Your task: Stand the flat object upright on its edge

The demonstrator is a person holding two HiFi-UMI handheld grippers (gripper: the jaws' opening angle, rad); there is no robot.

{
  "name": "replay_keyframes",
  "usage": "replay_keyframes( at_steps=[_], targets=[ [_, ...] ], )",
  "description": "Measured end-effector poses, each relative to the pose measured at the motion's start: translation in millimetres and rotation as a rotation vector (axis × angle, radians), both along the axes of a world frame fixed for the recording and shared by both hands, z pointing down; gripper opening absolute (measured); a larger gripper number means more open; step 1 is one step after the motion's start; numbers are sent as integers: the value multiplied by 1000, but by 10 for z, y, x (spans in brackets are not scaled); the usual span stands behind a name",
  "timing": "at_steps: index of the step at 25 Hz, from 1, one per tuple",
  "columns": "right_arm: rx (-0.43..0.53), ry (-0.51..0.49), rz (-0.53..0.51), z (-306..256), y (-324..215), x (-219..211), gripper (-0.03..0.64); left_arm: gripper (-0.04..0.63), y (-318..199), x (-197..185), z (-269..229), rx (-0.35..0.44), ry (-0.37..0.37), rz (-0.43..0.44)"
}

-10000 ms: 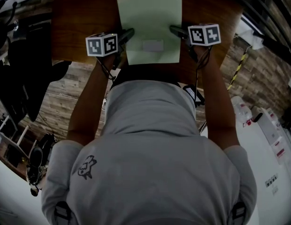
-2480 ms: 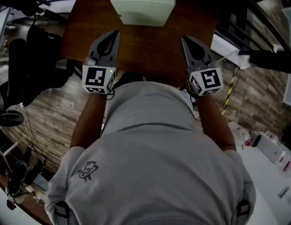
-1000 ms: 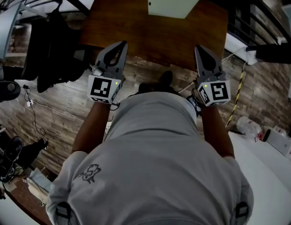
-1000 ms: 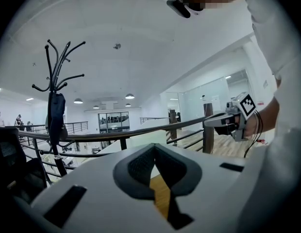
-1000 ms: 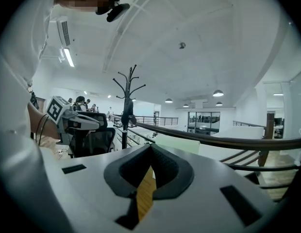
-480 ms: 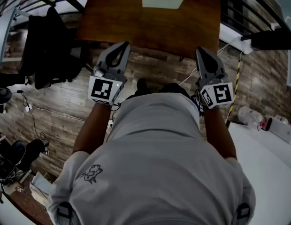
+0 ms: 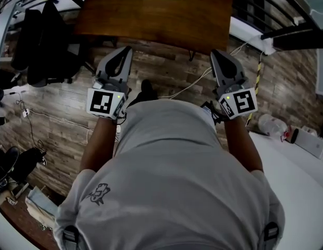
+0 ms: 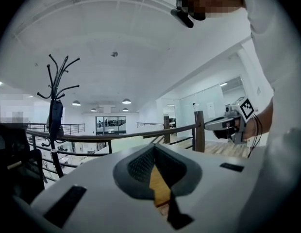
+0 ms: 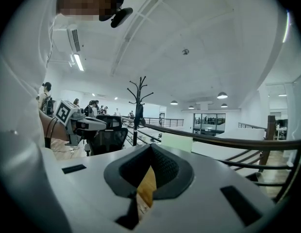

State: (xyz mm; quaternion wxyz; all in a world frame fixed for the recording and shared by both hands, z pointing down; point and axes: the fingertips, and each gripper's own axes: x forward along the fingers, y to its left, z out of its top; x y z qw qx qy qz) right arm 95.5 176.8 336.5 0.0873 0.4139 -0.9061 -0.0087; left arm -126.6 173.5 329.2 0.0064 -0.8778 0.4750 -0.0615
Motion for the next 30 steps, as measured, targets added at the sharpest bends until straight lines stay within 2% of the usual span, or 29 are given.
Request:
replay_keyframes(
  at_steps=[6,10,15,22,30],
  targets=[
    [-26,-9,-15,107,519,472,32,14,527,539,113,-21,-12,7],
    [-43,-21,-23,197,908,648,32,12,949,749,182,-37,-32,22],
    [-64,-41,-26,269,1294,842,32,14,1350,1045,141,-21,-16,29],
    [-75,-56,-40,299,1554,872,32,14,1633,1081,127,-31,-2,1],
    [-51,-54,-58,223,1541,875,32,14,1639,1055,49,-7,3,-19]
  ],
)
